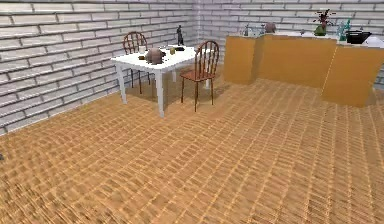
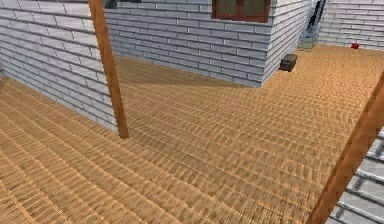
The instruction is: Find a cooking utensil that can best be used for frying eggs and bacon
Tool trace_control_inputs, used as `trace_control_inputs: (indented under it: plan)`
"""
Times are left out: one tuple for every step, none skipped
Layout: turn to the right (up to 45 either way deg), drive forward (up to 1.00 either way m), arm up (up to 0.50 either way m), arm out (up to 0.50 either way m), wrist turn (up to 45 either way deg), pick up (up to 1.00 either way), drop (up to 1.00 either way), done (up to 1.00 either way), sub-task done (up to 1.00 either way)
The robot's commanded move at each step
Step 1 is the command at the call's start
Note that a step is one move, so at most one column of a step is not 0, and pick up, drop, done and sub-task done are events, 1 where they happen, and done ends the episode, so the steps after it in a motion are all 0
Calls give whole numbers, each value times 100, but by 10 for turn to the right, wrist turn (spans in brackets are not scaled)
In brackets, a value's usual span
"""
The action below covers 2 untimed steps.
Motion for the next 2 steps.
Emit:
trace_control_inputs:
  plan:
    - [0,100,0,0,0,0,0,0,0]
    - [30,0,0,0,0,0,0,0,0]
